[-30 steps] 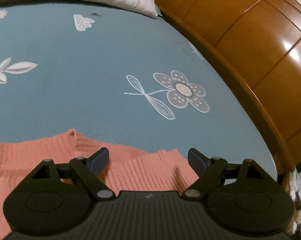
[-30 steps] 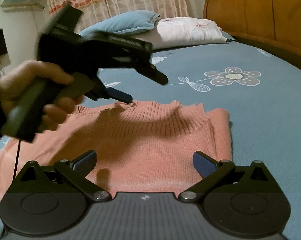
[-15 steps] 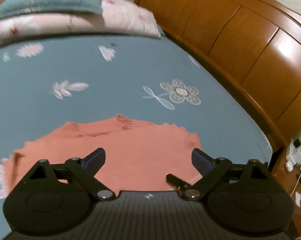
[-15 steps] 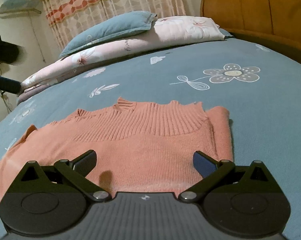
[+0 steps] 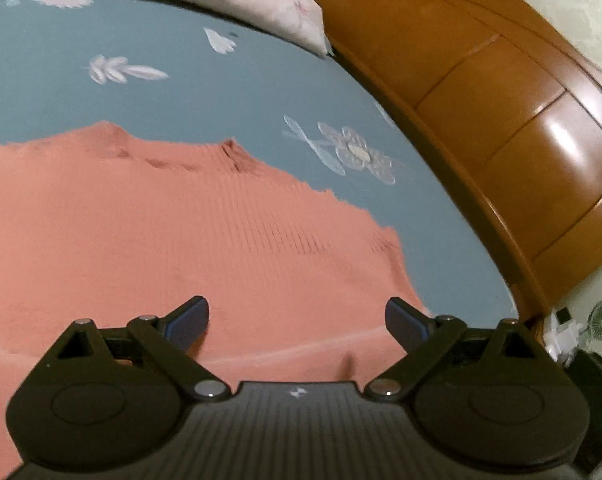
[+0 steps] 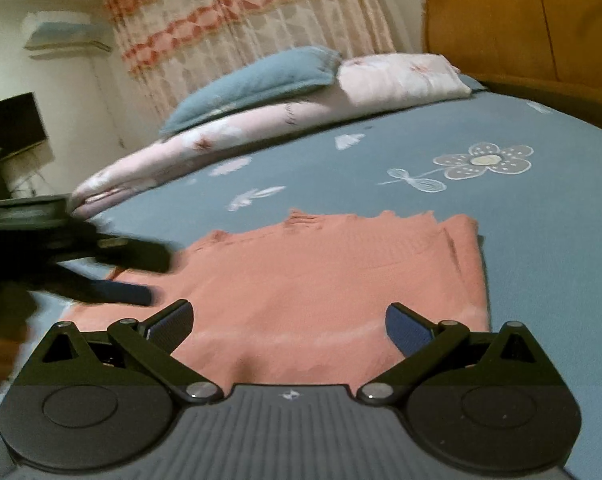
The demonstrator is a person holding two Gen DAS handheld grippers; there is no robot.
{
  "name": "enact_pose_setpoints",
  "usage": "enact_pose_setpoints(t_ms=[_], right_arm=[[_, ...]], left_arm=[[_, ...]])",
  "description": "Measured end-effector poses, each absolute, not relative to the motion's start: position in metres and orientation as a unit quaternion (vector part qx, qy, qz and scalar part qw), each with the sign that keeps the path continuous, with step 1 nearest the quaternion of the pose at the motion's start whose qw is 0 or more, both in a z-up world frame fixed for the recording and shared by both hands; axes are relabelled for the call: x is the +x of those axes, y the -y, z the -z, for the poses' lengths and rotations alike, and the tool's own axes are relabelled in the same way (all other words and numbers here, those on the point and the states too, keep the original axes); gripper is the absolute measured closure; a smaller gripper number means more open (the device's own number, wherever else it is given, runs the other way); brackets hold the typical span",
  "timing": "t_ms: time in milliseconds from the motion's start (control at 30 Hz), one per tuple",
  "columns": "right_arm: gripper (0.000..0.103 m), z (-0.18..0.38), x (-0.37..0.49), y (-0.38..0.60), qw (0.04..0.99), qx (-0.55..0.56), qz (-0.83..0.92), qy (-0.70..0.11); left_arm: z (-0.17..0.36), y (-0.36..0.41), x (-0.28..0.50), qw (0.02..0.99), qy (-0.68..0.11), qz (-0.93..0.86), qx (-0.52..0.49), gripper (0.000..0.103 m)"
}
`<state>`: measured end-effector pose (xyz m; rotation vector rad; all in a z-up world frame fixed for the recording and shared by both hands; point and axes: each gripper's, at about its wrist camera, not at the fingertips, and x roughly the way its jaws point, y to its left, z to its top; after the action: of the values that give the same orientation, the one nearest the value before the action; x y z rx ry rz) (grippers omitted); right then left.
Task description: Fold clothes
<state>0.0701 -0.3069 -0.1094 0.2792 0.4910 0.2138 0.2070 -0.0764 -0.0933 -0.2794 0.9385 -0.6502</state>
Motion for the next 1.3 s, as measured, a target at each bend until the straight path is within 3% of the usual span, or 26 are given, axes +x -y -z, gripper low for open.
enact_pose_setpoints(t_ms=[167, 367, 567, 767, 867, 1300], right_arm=[[0.000, 0.117, 0.058, 0.291, 0.959, 0.090, -0.112, -0.245], [0.000, 0.124, 0.065, 0.283, 0.962, 0.075, -0.099, -0.244], [0.000, 0.126, 0.064, 0.278, 0.963, 0.052, -0.095, -0.247], [0.000, 0.127, 0.065, 0.280, 0.961, 0.058, -0.097, -0.251], [0.000, 0.127, 0.065, 0.283, 0.961, 0.067, -0.100, -0.250], [0.000, 0.127, 0.063, 0.289, 0.959, 0.092, -0.107, -0.246]], left_arm=[[0.103, 0.065, 0.208, 0.848, -0.435, 0.286, -0.101, 0.009], [0.077, 0.030, 0.197, 0.827, -0.439, 0.302, -0.182, 0.009], [0.068, 0.080, 0.192, 0.777, -0.447, 0.395, -0.200, 0.008], [0.109, 0.113, 0.211, 0.767, -0.497, 0.364, -0.179, 0.008], [0.095, 0.110, 0.212, 0.768, -0.495, 0.362, -0.185, 0.008], [0.103, 0.021, 0.204, 0.820, -0.463, 0.273, -0.199, 0.008]])
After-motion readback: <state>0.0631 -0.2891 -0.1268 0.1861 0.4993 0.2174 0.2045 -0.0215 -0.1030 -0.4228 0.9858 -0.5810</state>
